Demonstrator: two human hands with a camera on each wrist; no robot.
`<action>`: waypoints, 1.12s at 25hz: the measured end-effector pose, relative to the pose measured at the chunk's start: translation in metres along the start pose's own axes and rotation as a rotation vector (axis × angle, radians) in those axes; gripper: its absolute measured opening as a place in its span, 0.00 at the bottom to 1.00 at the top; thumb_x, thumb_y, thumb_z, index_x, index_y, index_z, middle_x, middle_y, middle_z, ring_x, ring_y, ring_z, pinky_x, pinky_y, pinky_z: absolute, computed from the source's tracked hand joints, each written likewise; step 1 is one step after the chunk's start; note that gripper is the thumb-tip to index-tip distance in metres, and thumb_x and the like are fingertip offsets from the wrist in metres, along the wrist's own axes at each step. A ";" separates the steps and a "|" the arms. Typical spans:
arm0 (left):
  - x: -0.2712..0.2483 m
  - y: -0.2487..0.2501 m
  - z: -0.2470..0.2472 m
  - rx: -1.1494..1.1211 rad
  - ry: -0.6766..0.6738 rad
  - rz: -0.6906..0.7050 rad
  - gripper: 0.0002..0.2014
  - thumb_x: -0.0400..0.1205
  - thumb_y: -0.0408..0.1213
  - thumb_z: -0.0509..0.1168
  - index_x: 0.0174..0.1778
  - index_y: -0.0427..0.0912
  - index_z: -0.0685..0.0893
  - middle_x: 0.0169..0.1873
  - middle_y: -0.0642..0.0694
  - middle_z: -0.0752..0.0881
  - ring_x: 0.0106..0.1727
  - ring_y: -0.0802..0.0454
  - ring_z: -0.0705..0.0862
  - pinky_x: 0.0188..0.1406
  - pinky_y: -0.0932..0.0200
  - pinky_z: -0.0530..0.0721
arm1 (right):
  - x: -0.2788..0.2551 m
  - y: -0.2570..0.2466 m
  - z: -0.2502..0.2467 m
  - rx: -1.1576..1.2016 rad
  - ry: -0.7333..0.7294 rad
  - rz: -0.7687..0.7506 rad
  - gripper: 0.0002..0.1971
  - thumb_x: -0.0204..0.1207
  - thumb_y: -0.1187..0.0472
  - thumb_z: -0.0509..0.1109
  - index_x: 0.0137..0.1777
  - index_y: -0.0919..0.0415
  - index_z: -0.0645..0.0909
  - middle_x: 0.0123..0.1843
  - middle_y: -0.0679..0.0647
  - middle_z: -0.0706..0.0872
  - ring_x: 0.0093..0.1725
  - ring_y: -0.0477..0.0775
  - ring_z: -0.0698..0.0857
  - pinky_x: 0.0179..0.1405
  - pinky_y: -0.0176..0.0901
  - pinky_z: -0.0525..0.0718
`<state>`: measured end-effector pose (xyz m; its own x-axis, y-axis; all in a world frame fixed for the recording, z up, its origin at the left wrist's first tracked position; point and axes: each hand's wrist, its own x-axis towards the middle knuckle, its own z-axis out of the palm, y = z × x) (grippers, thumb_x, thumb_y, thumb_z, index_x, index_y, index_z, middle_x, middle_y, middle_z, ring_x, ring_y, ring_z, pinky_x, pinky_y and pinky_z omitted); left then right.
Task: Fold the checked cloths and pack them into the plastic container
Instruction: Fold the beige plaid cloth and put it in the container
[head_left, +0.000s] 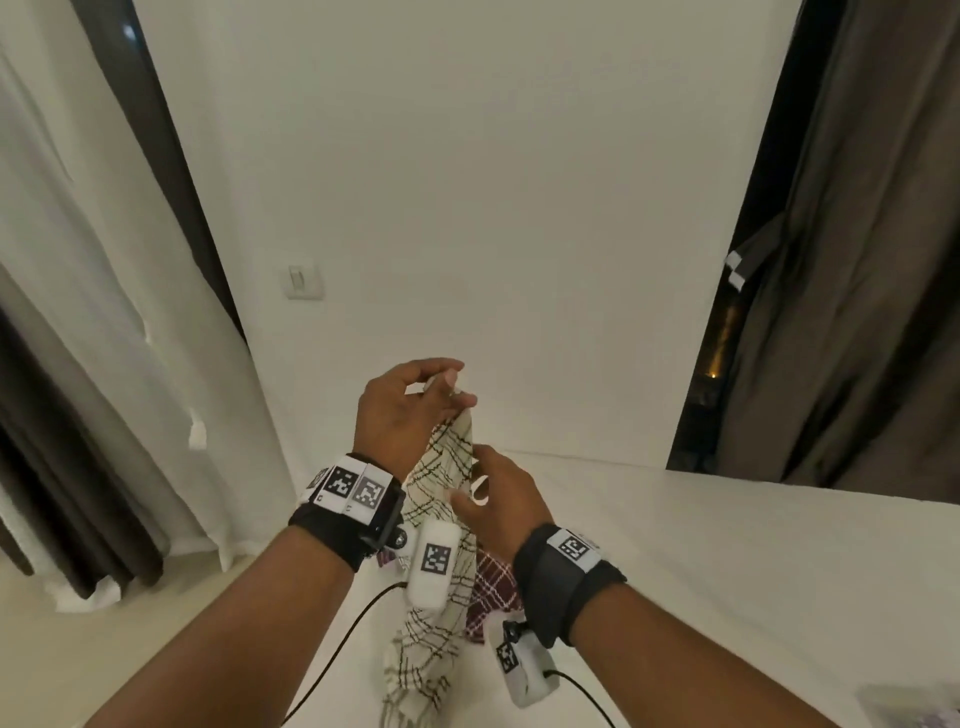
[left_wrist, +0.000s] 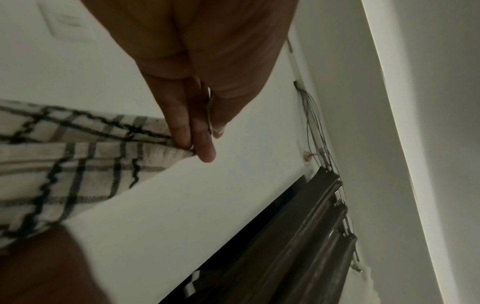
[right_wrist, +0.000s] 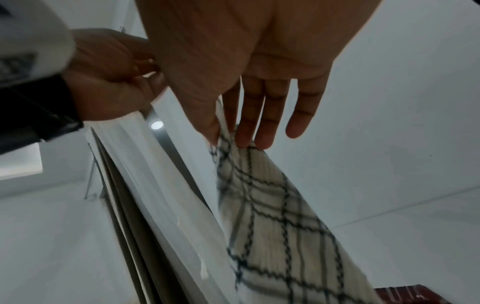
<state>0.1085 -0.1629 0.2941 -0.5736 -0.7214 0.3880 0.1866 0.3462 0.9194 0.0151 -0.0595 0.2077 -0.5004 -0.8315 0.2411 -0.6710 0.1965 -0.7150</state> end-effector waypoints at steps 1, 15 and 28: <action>0.006 0.015 0.002 -0.021 0.027 0.037 0.08 0.83 0.42 0.70 0.54 0.45 0.90 0.39 0.41 0.93 0.47 0.43 0.93 0.57 0.39 0.88 | 0.005 0.001 -0.003 -0.023 0.011 0.034 0.09 0.78 0.48 0.68 0.54 0.49 0.79 0.46 0.44 0.85 0.42 0.45 0.81 0.41 0.38 0.81; 0.003 0.030 0.063 -0.076 -0.013 0.190 0.08 0.81 0.40 0.72 0.56 0.50 0.88 0.51 0.46 0.92 0.50 0.52 0.92 0.59 0.46 0.88 | -0.101 0.033 -0.176 -0.110 0.332 -0.046 0.25 0.72 0.51 0.78 0.65 0.38 0.70 0.44 0.38 0.87 0.43 0.42 0.88 0.42 0.35 0.85; -0.128 -0.089 0.187 0.067 -0.617 -0.545 0.34 0.71 0.70 0.66 0.64 0.52 0.69 0.53 0.44 0.86 0.47 0.48 0.89 0.44 0.50 0.89 | -0.169 0.149 -0.173 0.422 0.532 0.464 0.09 0.81 0.53 0.71 0.48 0.56 0.90 0.46 0.51 0.93 0.50 0.51 0.90 0.58 0.54 0.86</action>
<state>0.0166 0.0107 0.1508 -0.9082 -0.3466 -0.2344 -0.2816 0.0919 0.9551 -0.0954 0.2006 0.1740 -0.9399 -0.3356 0.0629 -0.1226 0.1598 -0.9795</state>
